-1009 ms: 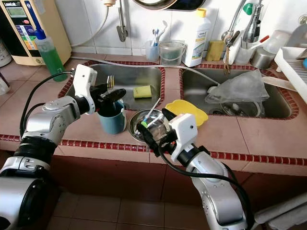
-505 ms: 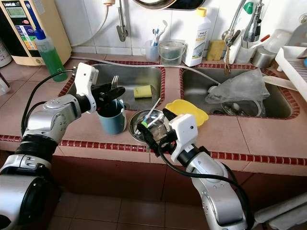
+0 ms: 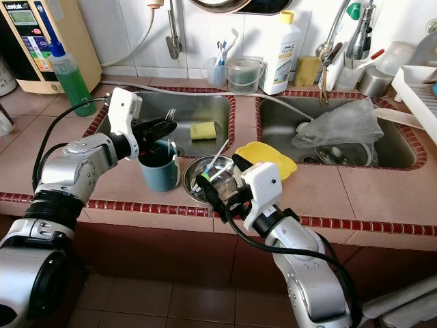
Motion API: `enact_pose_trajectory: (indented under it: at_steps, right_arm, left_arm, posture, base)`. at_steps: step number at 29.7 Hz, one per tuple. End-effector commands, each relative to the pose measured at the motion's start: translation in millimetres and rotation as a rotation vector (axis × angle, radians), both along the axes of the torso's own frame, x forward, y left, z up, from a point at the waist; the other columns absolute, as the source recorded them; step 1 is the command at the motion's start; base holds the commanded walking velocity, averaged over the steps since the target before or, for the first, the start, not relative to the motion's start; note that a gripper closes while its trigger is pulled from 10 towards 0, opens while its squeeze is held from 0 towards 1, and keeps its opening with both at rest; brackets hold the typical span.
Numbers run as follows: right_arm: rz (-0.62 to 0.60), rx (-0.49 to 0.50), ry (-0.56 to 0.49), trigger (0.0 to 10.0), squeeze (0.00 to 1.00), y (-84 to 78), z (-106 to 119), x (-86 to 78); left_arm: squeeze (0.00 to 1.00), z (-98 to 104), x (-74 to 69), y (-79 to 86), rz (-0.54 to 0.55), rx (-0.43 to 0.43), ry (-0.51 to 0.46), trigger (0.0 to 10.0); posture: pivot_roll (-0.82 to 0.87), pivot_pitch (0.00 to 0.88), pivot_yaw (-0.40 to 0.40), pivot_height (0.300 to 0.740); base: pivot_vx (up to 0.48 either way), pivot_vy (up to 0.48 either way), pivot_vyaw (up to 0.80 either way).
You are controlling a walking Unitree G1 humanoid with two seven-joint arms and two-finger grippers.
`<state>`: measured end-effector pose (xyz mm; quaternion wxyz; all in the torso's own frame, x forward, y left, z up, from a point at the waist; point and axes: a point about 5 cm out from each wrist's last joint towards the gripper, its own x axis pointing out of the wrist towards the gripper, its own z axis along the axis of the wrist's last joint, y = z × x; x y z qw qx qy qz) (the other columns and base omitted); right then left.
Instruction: Kitchen organization
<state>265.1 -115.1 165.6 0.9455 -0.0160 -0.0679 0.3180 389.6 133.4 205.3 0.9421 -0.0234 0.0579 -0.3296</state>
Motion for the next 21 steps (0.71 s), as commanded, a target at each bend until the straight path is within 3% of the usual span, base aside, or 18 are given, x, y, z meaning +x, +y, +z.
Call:
enact_pose_trajectory:
  at_steps: [1,21]
  right_arm:
    - [-0.002,0.002,-0.04,10.0,0.0,-0.6,9.1,0.8]
    - [0.006,-0.001,-0.051,10.0,0.0,-1.0,12.6,7.3]
  left_arm:
    - [0.0,9.7,2.9,0.4,0.004,0.002,-0.027,0.0]
    - [0.0,29.1,5.5,16.8,0.055,-0.01,-0.081,0.0]
  posture:
    - [-0.11,0.023,0.071,0.74]
    - [-0.08,0.024,0.047,0.74]
  base:
    - [0.0,0.0,0.0]
    - [0.0,0.0,0.0]
